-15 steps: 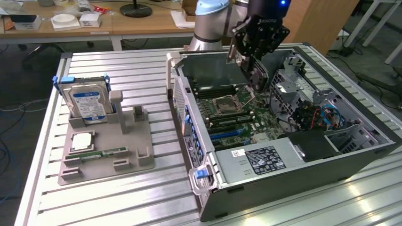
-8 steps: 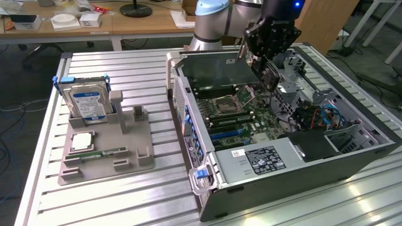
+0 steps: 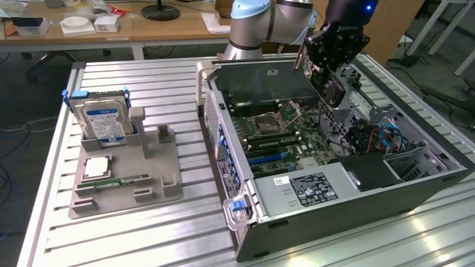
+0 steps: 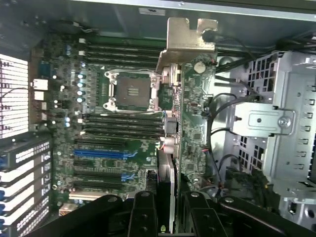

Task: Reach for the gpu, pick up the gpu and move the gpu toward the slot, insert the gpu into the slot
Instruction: 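Pick up the gpu and move the gpu toward the slot, then insert the gpu into the slot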

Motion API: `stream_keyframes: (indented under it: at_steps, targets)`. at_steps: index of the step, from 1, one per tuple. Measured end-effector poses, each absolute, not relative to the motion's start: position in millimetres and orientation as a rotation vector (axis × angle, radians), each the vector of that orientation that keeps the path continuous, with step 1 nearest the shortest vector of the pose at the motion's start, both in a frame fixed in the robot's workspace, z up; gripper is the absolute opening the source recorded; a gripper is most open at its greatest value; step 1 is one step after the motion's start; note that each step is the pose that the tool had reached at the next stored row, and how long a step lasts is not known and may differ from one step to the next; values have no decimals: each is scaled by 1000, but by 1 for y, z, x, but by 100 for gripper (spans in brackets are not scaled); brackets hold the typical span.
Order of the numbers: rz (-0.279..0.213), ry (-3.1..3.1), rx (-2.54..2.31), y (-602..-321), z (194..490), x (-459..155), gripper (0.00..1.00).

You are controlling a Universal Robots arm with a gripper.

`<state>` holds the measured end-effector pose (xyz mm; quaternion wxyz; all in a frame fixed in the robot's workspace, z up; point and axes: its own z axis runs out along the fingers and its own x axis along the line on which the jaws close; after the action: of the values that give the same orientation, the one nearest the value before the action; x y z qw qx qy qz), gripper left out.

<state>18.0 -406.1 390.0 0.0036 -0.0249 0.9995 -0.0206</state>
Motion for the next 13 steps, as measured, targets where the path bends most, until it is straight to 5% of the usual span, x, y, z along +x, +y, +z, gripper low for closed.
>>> stream_keyframes:
  at_steps: [13]
  targets:
    - [-64,3130,-138,-406,390,19,27]
